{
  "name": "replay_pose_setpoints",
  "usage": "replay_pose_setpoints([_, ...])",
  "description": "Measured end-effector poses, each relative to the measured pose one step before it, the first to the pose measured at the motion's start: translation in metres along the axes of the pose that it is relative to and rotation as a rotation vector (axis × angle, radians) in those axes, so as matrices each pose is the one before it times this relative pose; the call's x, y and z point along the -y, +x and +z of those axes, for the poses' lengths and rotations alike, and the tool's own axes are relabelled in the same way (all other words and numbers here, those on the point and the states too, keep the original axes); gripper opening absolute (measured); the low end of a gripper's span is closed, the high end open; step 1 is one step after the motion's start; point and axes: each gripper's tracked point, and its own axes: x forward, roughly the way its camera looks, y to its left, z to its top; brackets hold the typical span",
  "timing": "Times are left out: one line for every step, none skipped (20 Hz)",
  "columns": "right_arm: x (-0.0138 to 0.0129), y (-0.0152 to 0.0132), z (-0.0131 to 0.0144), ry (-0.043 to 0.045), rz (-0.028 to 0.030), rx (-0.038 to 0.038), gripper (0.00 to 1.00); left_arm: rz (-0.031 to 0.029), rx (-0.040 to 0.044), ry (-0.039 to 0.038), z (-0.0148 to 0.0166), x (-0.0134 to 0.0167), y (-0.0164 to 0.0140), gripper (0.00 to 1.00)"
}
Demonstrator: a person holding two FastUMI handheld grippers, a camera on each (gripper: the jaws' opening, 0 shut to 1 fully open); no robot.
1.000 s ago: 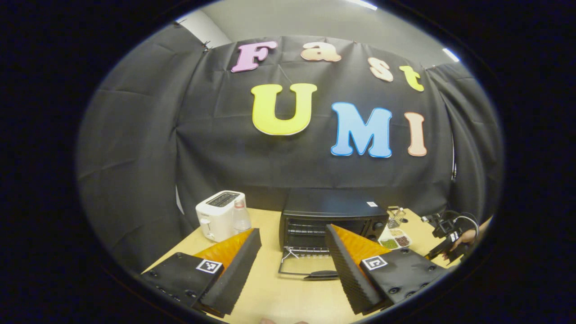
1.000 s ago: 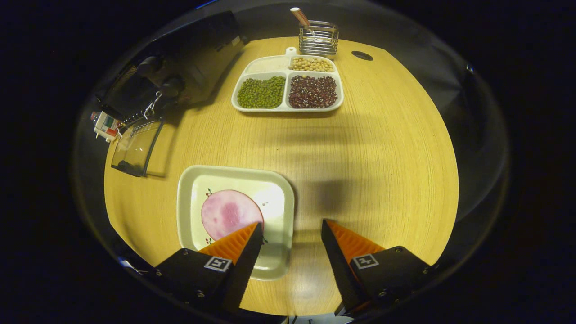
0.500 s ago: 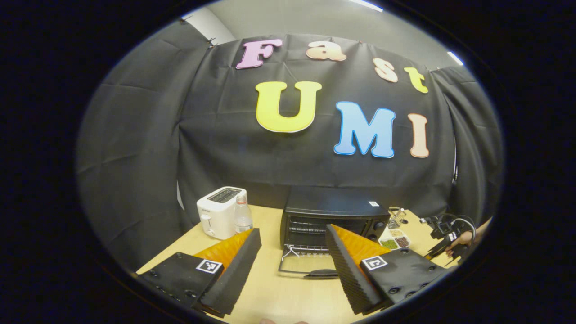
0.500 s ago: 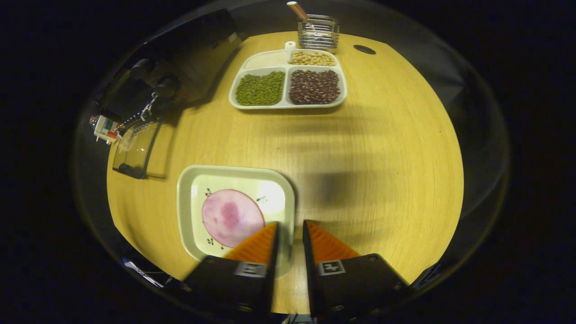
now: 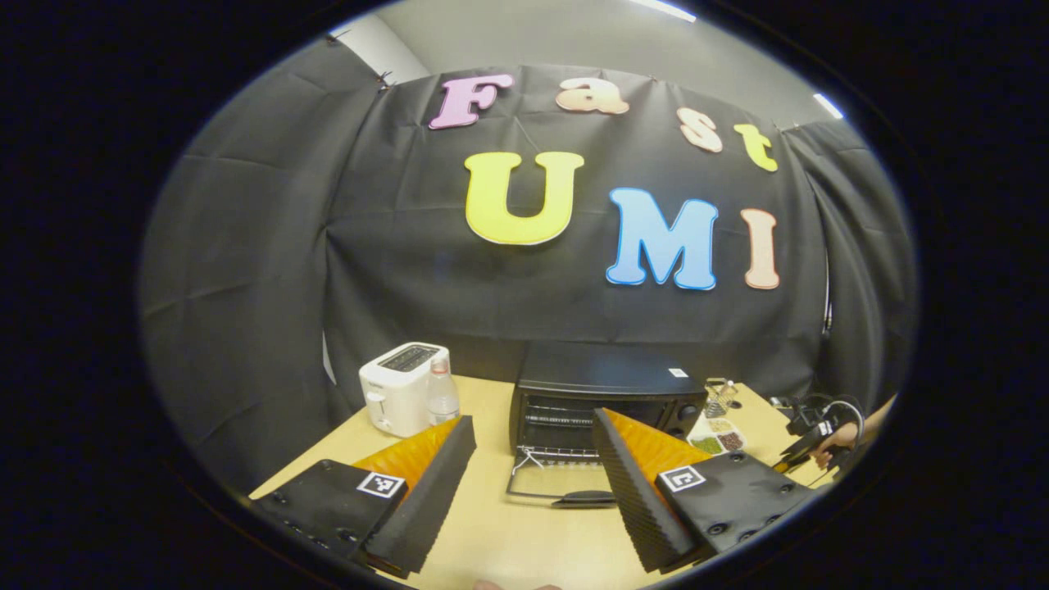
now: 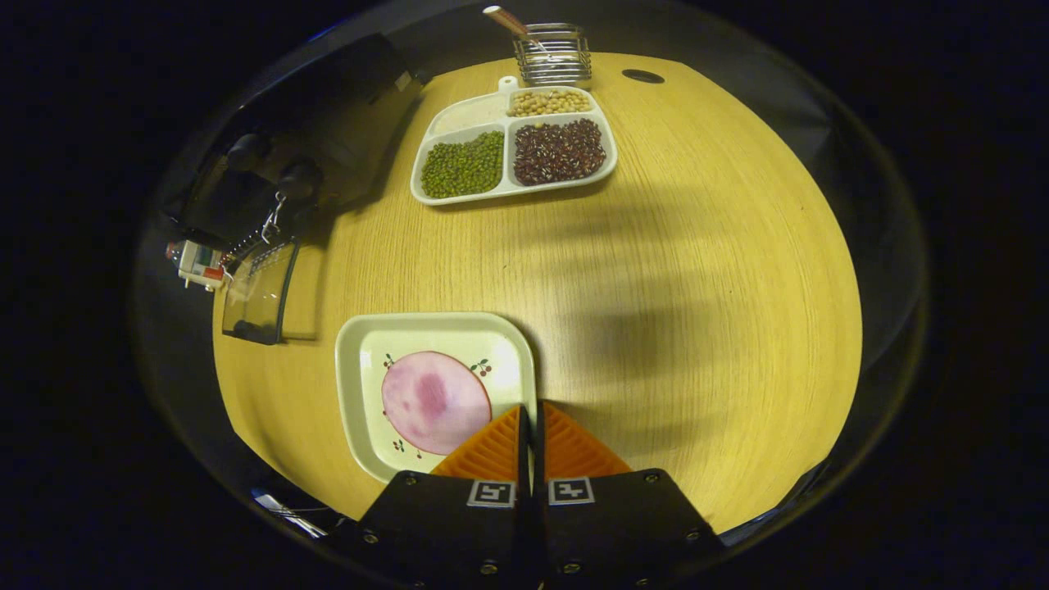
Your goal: Open the electric oven with the left hand, put the food in, and close the electric oven.
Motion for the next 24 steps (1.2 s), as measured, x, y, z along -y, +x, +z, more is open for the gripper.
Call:
replay_pose_setpoints([0.00012, 0.00011, -0.00299, 0.02964, 0.03116, 0.0034, 0.01, 0.00601, -0.00278, -0.00468, -0.0007, -0.00369, -0.00164, 1.0])
replay_pose_setpoints([-0.00112, -0.00133, -0.00229, 0.0423, 0.03401, 0.00582, 0.0, 0.00677, -0.00523, -0.00684, -0.00118, -0.00279, 0.00037, 0.97])
replay_pose_setpoints([-0.00211, -0.00096, -0.00209, 0.04567, 0.04064, 0.01036, 0.01, 0.00523, -0.00512, -0.00887, -0.00276, -0.0027, -0.00037, 0.97])
replay_pose_setpoints([-0.00521, -0.00191, -0.0001, 0.05034, 0.05946, 0.00957, 0.0, 0.00199, -0.00532, -0.00962, -0.00041, -0.00064, 0.00014, 0.97])
replay_pose_setpoints([-0.00198, -0.0023, -0.00215, 0.05641, 0.0416, 0.0077, 0.0, -0.00002, -0.00204, -0.0071, -0.00154, 0.0006, -0.00018, 0.97])
replay_pose_setpoints([-0.00098, -0.00151, -0.00139, 0.04589, 0.03297, 0.00363, 0.0, -0.00087, -0.00043, -0.00337, 0.00023, 0.00129, 0.0009, 1.0])
replay_pose_setpoints([0.00244, -0.00127, -0.00324, 0.04047, 0.02476, 0.00235, 0.0, -0.00299, 0.00169, -0.00044, 0.00088, 0.00182, 0.00022, 1.0])
replay_pose_setpoints([-0.00199, -0.00186, -0.00073, 0.03264, 0.03362, 0.0075, 0.0, -0.00353, 0.00179, 0.00273, 0.00084, 0.00192, 0.00066, 1.0])
replay_pose_setpoints([-0.00078, -0.00092, -0.00162, 0.03236, 0.02712, 0.00741, 0.0, -0.0038, 0.00324, 0.00497, 0.00131, 0.00277, -0.00069, 0.97])
replay_pose_setpoints([-0.00131, -0.00005, -0.00111, 0.02706, 0.02875, 0.00635, 0.0, -0.00452, 0.00505, 0.00408, 0.00236, 0.00286, 0.00039, 1.0])
replay_pose_setpoints([-0.00061, -0.0018, -0.00134, 0.02307, 0.02136, 0.00701, 0.0, -0.00684, 0.00429, 0.00376, 0.00237, 0.00362, 0.00007, 1.0])
replay_pose_setpoints([-0.00118, -0.00091, -0.00088, 0.01738, 0.02469, 0.01033, 0.0, -0.00691, 0.00205, 0.00372, 0.001, 0.00321, -0.00043, 1.0])
replay_pose_setpoints([-0.00115, -0.00026, -0.00018, 0.01113, 0.01946, 0.00999, 0.0, -0.00516, -0.00013, 0.00471, -0.00112, 0.00244, 0.00125, 0.97])
replay_pose_setpoints([0.00056, -0.00011, -0.00036, 0.0123, 0.01314, 0.00825, 0.0, -0.00386, -0.00038, 0.0041, 0.00026, 0.00117, -0.00028, 1.0])
replay_pose_setpoints([-0.0018, -0.00199, -0.00096, 0.01477, 0.02628, 0.00953, 0.0, -0.00275, 0.00018, 0.00181, 0.00048, 0.00122, -0.00021, 1.0])
replay_pose_setpoints([-0.00002, -0.001, 0.00031, 0.01127, 0.01519, 0.00745, 0.0, -0.00349, 0.00187, 0.00094, 0.0011, 0.00132, 0.00038, 0.97])
replay_pose_setpoints([0.00027, -0.00079, 0.00038, 0.01026, 0.01517, 0.00825, 0.0, -0.00142, 0.00025, 0.00125, -0.00008, 0.00118, 0.00027, 1.0])
replay_pose_setpoints([0.0, -0.00042, 0.00044, 0.01142, 0.01305, 0.00542, 0.0, -0.00002, 0.00107, 0.00067, 0.00075, -0.00109, 0.00023, 1.0])
replay_pose_setpoints([-0.00331, -0.00198, -0.00073, 0.00945, 0.02294, 0.00554, 0.0, -0.00067, -0.00088, -0.00058, 0.00081, 0.00019, -0.00001, 1.0])
replay_pose_setpoints([-0.00311, -0.00209, 0.00078, 0.00779, 0.02452, 0.01004, 0.0, -0.0008, -0.00014, -0.00049, -0.0011, 0.00025, 0.00053, 0.97])
replay_pose_setpoints([-0.00486, -0.00217, 0.00058, 0.00661, 0.02822, 0.01058, 0.0, 0.00118, -0.00126, 0.00084, -0.00015, -0.0001, -0.00003, 1.0])
replay_pose_setpoints([-0.00514, -0.00207, 0.00043, 0.00213, 0.02745, 0.00935, 0.0, 0.00094, 0.00066, 0.00075, -0.00014, -0.00117, -0.00084, 0.97])
replay_pose_setpoints([-0.00507, -0.0015, -0.00033, 0.0007, 0.02505, 0.00867, 0.0, 0.00062, -0.00083, -0.00074, 0.00054, 0.00028, -0.00025, 1.0])
replay_pose_setpoints([-0.00382, -0.00153, -0.00044, 0.0003, 0.01457, 0.00463, 0.0, 0.00063, 0.00015, -0.00105, -0.00045, -0.00073, 0.00014, 1.0])
